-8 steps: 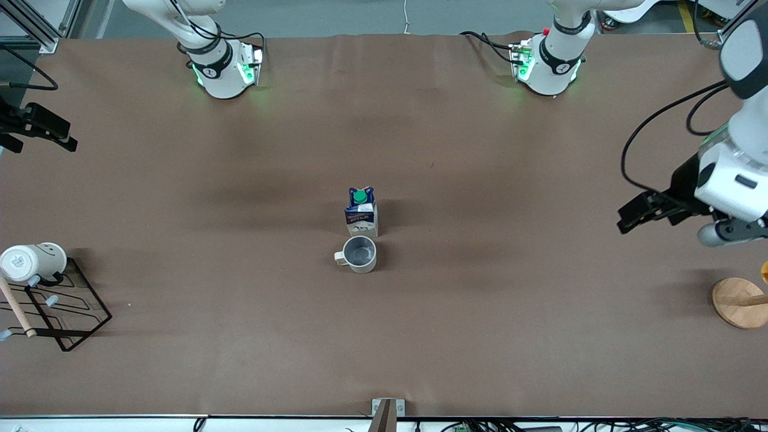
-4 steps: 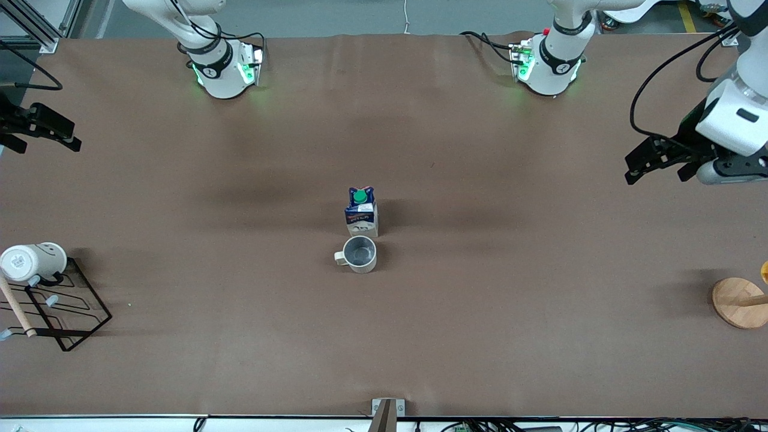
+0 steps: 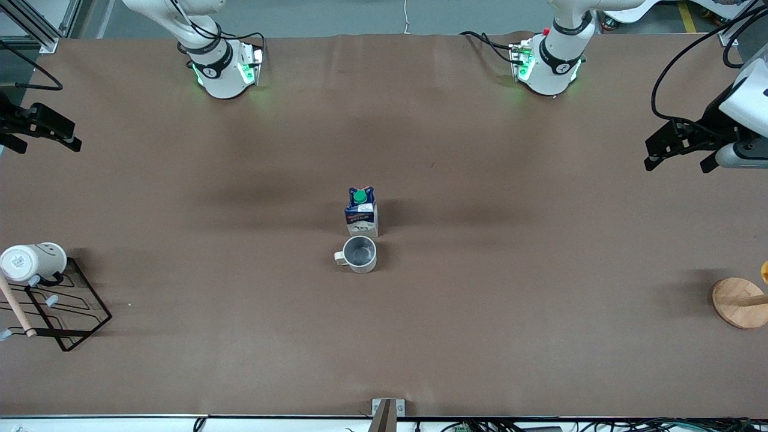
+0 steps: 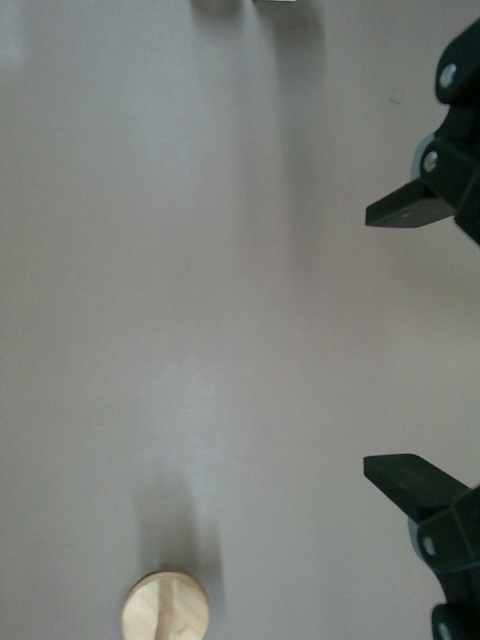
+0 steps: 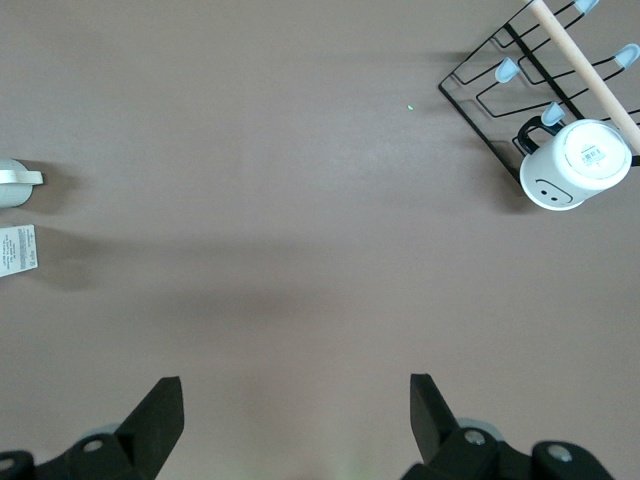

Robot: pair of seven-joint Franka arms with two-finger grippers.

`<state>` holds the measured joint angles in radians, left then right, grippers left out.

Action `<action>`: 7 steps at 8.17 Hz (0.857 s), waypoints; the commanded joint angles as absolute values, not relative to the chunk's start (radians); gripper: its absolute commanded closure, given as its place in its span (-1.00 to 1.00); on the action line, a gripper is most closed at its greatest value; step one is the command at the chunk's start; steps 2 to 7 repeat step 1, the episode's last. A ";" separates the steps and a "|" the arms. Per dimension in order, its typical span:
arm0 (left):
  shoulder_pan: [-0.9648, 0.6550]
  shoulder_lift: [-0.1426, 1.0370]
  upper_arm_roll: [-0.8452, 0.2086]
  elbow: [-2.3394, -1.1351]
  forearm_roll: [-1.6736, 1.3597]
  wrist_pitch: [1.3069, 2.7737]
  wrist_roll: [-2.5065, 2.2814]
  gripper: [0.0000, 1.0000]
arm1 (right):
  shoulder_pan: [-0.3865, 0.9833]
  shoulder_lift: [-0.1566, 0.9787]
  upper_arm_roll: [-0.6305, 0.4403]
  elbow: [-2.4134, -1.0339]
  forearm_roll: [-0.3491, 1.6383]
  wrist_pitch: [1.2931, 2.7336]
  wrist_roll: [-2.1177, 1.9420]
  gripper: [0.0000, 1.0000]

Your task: Place milk next to cup

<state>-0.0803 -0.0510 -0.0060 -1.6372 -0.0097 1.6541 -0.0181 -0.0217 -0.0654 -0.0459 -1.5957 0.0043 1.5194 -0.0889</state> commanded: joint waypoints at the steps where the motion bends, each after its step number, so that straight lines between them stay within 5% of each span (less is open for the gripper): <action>1: -0.087 -0.049 0.002 -1.618 -0.003 1.612 -0.005 -1.00 | -0.014 -0.071 -0.046 -1.606 -0.017 1.522 -0.072 -1.00; 7: -0.087 -0.049 0.002 -1.618 -0.003 1.612 -0.005 -1.00 | -0.014 -0.071 -0.046 -1.606 -0.017 1.522 -0.072 -1.00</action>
